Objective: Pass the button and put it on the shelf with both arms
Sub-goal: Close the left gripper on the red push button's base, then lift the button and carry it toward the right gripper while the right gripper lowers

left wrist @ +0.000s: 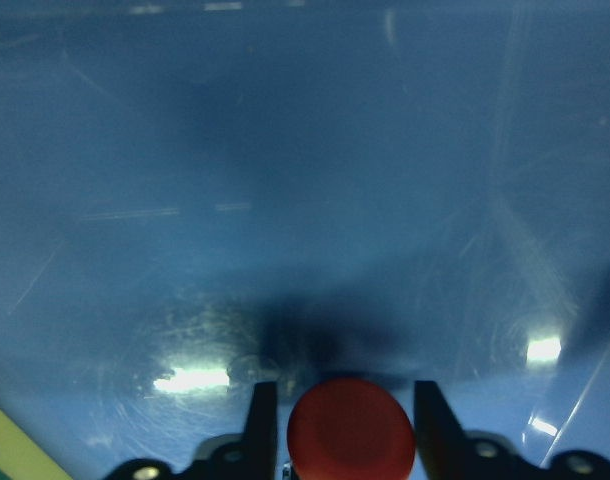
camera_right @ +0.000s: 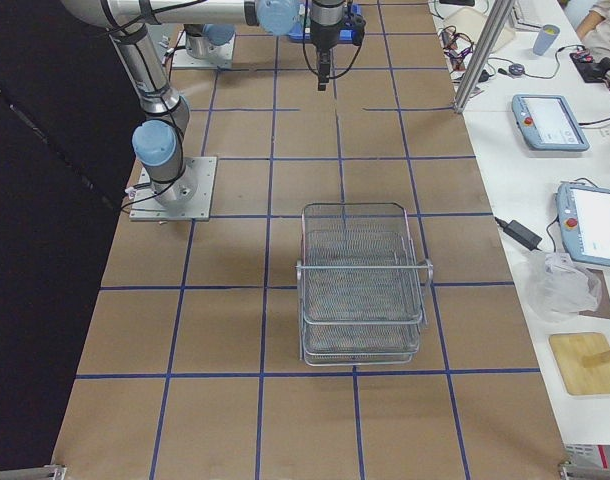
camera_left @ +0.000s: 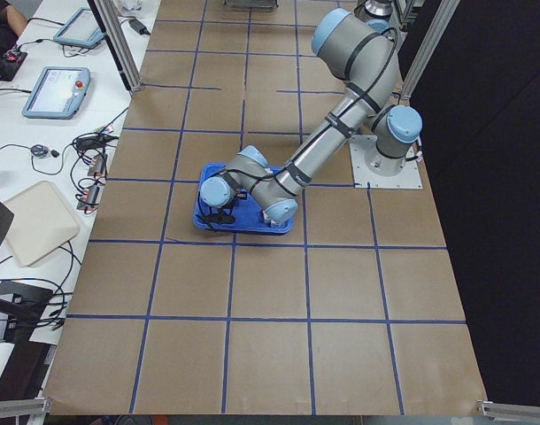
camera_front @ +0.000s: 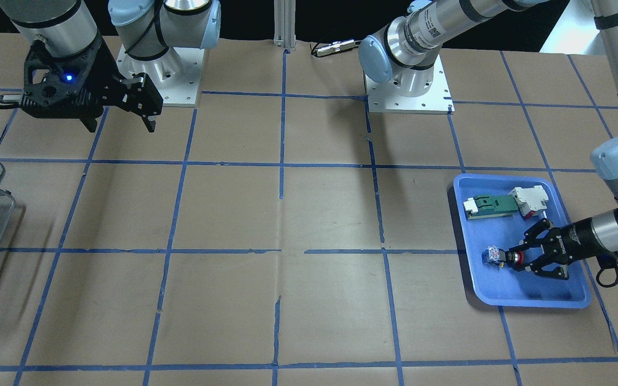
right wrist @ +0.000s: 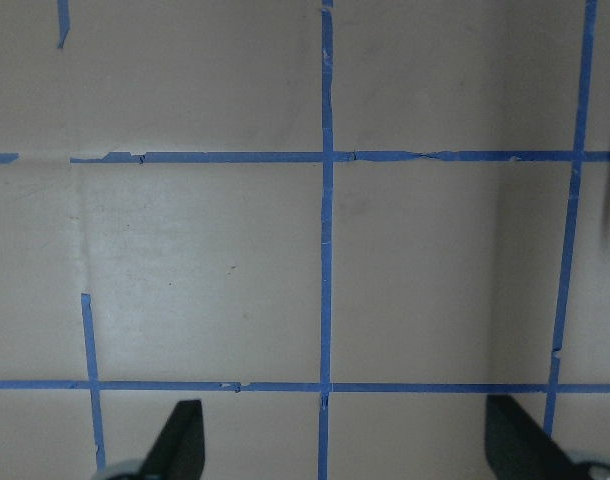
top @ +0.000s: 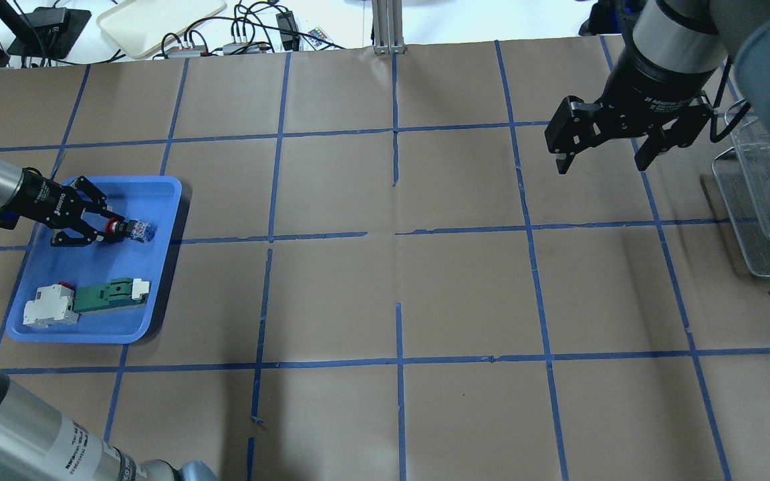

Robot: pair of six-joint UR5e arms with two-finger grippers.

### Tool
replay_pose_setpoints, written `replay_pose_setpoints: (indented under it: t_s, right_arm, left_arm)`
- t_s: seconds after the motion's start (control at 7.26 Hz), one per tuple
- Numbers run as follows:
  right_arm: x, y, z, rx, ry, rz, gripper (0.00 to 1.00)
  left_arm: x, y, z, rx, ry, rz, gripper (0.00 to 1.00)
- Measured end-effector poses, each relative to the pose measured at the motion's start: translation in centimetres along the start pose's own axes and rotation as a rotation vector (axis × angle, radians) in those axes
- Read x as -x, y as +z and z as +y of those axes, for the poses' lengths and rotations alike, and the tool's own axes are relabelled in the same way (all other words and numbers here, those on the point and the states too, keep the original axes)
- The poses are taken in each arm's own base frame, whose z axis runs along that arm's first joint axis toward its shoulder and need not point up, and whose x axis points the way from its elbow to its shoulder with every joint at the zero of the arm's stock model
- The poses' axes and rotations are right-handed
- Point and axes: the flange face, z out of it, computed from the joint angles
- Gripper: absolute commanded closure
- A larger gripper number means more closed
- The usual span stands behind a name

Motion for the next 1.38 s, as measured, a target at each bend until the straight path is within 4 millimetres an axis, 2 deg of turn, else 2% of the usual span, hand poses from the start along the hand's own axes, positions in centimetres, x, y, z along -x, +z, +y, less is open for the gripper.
replay_pose_setpoints:
  t_s: [0.28, 0.55, 0.69, 0.83, 0.96, 1.1, 1.38]
  right_arm:
    - [0.0, 0.1, 0.0, 0.001, 0.0, -0.001, 0.0]
    - [0.0, 0.1, 0.0, 0.001, -0.001, 0.0, 0.0]
    - [-0.1, 0.1, -0.1, 0.001, -0.001, 0.001, 0.0]
    - [-0.1, 0.0, -0.1, 0.001, 0.0, -0.001, 0.0]
    - [-0.1, 0.0, -0.1, 0.0, 0.002, -0.002, 0.0]
    - [-0.1, -0.1, -0.1, -0.001, 0.003, -0.002, 0.0]
    - [0.0, -0.1, 0.0, -0.001, 0.003, 0.0, 0.0]
  left_arm:
    - [0.3, -0.1, 0.4, 0.025, -0.012, -0.024, 1.0]
    - [0.3, -1.5, 1.4, 0.024, -0.005, -0.027, 1.0]
    - [0.1, -2.8, 2.7, 0.011, 0.01, -0.017, 1.0]
    - [-0.3, -3.8, 4.9, 0.002, 0.031, -0.009, 1.0]
    - [-1.2, -4.4, 8.3, 0.005, 0.045, -0.003, 1.0]
    - [-2.1, -4.6, 12.6, 0.006, 0.049, 0.004, 1.0]
    - [-3.3, -4.4, 22.7, 0.038, 0.015, 0.033, 1.0]
